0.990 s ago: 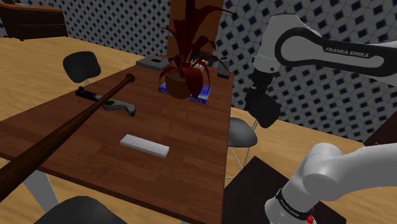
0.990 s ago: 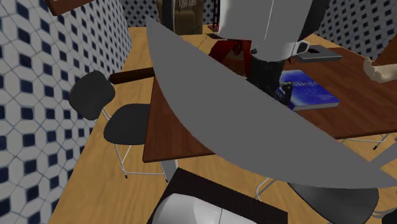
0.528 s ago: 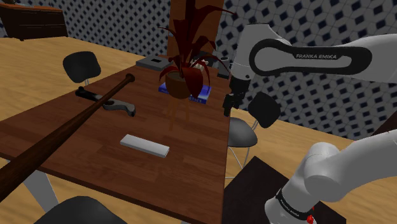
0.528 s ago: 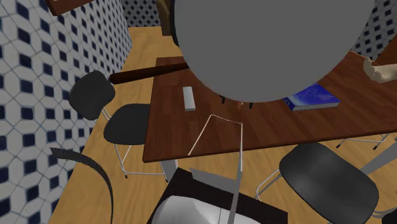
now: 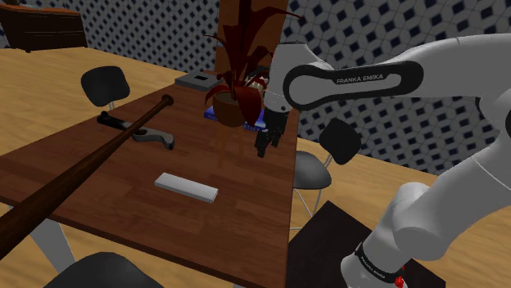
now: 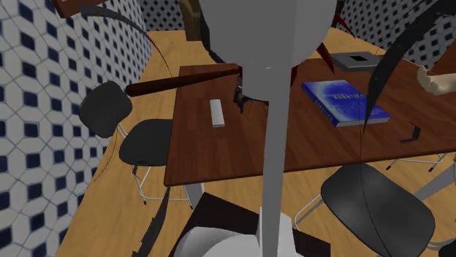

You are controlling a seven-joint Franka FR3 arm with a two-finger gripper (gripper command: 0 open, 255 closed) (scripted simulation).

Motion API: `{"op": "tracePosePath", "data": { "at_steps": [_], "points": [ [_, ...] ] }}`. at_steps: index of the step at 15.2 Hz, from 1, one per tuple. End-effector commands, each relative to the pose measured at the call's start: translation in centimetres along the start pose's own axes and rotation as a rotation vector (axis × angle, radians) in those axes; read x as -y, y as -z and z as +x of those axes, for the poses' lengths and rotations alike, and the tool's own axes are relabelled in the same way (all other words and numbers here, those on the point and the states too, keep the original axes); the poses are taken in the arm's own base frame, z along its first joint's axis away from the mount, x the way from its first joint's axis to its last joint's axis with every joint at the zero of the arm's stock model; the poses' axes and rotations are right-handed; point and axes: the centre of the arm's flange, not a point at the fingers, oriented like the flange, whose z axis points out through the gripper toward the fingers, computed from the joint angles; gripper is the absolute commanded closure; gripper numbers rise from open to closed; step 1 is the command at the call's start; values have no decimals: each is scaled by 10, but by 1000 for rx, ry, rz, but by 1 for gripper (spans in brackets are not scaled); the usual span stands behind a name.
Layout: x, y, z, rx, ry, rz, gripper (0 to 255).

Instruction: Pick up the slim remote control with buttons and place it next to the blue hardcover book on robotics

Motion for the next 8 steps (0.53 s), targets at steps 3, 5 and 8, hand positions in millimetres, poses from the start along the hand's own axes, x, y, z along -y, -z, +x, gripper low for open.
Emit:
{"op": "tracePosePath", "data": {
  "at_steps": [3, 5, 8],
  "points": [
    [34, -20, 34, -6, 36, 8, 0],
    [51, -30, 51, -8, 54, 11, 0],
    [77, -45, 75, -11, 81, 16, 0]
  ]
}}
